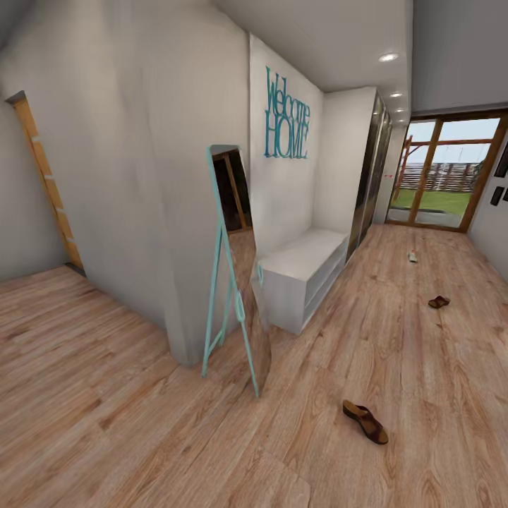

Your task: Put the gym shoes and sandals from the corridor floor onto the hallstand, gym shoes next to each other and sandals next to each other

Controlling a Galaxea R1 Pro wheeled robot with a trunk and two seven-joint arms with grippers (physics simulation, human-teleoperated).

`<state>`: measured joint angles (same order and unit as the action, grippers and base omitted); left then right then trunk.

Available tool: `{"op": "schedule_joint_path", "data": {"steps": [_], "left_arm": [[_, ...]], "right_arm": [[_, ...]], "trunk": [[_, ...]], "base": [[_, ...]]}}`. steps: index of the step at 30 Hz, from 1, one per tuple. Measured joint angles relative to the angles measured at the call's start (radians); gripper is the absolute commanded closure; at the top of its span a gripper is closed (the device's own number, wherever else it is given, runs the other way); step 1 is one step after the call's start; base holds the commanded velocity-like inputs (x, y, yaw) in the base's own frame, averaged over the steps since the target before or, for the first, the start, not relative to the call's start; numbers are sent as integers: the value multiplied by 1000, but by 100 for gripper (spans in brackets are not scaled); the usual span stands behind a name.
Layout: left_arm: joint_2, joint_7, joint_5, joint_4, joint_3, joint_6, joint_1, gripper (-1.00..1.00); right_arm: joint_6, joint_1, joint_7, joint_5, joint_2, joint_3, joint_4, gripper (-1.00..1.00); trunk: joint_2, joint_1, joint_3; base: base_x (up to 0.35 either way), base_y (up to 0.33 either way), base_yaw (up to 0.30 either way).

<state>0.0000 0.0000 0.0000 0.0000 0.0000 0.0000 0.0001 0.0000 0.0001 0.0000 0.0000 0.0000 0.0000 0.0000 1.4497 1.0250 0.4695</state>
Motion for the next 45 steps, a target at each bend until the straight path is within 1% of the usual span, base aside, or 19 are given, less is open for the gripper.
{"op": "schedule_joint_path", "data": {"steps": [1,2,7,10,16,26,38,45], "left_arm": [[0,0,0,0,0,0,0,-100],[-6,-1,1,2,-2,-1,-1,-100],[-7,-1,3,2,-2,-1,-1,-100],[-20,-1,4,-14,-2,-5,-2,-100],[-28,-1,4,-48,-2,-7,-2,-100],[-22,0,2,-104,1,-34,-2,-100],[-19,-1,-2,-172,0,-43,-4,-100],[-21,-1,-1,-212,0,-79,-6,-100]], "right_arm": [[0,0,0,0,0,0,0,-100],[0,-1,1,0,1,-1,-1,-100],[0,-1,2,0,1,-2,-1,-100],[0,-1,1,2,1,-2,-1,-100],[0,-1,1,-1,1,-4,-1,-100],[0,-1,1,0,1,-3,-4,-100],[-1,-2,3,-5,1,-5,-72,-100],[-1,-2,8,-7,1,-6,-111,-100]], "trunk": [[0,0,0],[0,0,0],[0,0,0],[0,0,0],[0,0,0],[0,0,0],[0,0,0],[0,0,-1]], "base": [[0,0,0],[0,0,0],[0,0,0],[0,0,0],[0,0,0],[0,0,0],[0,0,0],[0,0,0]]}}
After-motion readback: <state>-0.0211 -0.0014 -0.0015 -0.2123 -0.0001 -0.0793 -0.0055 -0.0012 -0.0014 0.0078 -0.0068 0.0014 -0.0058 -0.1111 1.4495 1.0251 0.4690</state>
